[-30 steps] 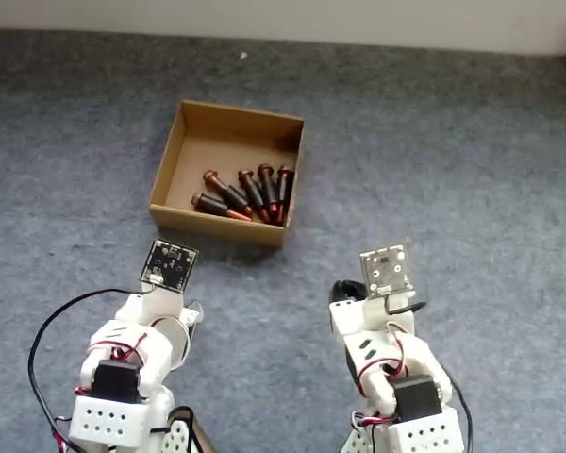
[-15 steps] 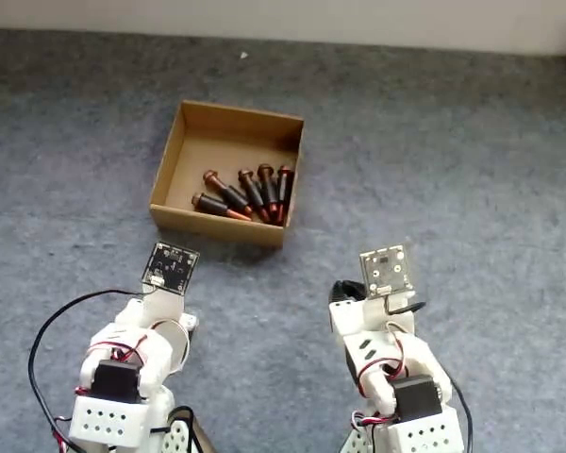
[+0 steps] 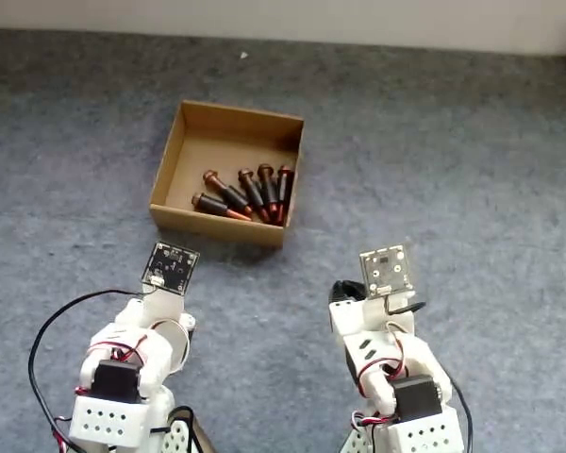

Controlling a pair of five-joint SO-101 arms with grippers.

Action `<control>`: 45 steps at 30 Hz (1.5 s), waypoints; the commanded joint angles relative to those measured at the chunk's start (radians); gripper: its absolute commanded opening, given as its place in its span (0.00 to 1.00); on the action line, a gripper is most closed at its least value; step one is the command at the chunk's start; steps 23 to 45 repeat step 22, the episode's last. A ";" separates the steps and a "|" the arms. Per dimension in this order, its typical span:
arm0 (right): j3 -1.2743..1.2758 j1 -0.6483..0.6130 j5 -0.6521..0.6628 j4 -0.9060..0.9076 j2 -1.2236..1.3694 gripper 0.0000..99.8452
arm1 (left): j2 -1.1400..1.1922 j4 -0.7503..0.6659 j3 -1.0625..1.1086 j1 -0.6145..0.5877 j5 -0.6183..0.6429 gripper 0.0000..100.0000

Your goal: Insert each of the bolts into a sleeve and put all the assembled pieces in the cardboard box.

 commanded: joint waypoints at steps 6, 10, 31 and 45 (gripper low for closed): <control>0.145 0.012 0.009 0.005 -0.001 0.01 | -0.007 0.002 0.024 0.016 -0.005 0.01; 0.145 0.012 0.009 0.005 -0.001 0.01 | -0.007 0.009 0.024 0.013 -0.006 0.01; 0.145 0.012 0.009 0.005 -0.001 0.01 | -0.007 0.009 0.024 0.013 -0.006 0.01; 0.145 0.012 0.009 0.005 -0.001 0.01 | -0.007 0.009 0.024 0.013 -0.006 0.01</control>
